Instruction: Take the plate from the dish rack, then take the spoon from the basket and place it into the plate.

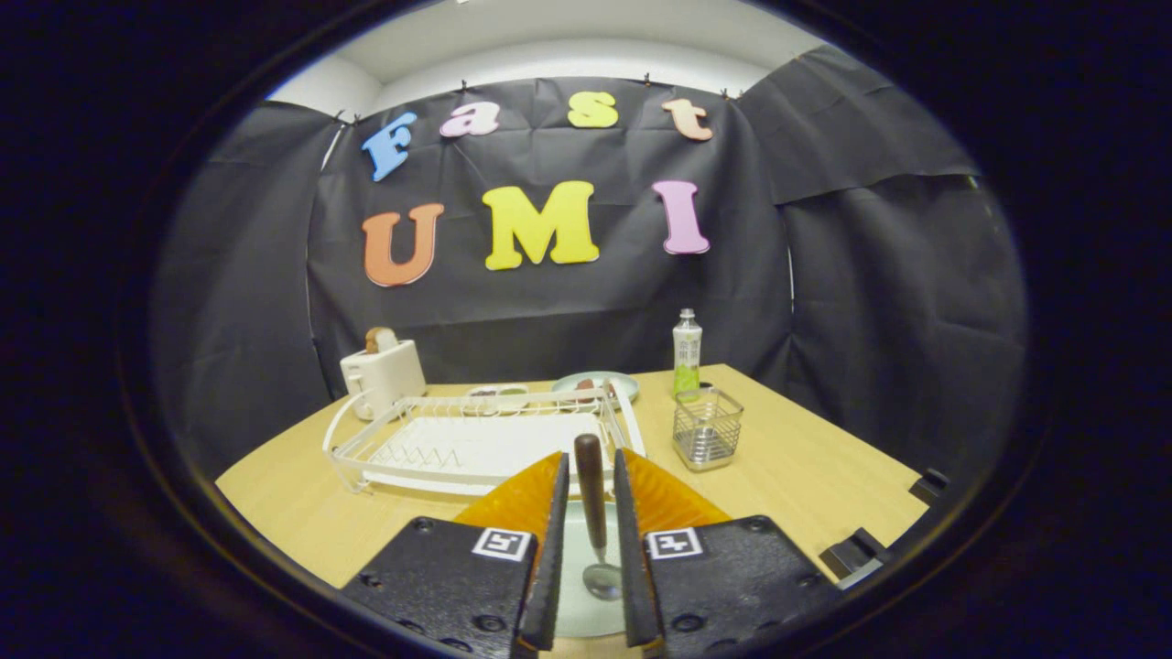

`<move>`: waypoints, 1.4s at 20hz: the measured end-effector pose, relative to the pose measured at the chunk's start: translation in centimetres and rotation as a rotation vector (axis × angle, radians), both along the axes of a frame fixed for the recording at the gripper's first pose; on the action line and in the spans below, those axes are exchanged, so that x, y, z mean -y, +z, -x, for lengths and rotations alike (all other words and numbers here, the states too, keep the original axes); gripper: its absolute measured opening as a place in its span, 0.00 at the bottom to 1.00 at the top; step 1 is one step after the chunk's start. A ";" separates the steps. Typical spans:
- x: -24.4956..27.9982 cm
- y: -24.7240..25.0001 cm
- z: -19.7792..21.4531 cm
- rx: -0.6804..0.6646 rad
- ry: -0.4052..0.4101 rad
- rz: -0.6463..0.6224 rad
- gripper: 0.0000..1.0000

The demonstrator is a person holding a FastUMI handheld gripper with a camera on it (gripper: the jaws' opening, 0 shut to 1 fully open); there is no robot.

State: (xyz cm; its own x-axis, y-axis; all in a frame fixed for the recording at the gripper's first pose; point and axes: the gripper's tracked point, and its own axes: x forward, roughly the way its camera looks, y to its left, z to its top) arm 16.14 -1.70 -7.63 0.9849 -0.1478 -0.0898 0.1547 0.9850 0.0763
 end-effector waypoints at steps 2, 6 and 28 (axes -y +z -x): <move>0.3 0.8 0.9 0.046 -0.014 0.024 0.58; 0.7 1.3 2.7 0.063 -0.025 0.063 0.87; 0.1 2.1 7.6 0.064 0.017 0.093 1.00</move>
State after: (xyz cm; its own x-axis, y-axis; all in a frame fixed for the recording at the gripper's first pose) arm 8.58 -1.80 -5.54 0.9907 -0.1354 -0.0130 0.1354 0.9908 -0.0062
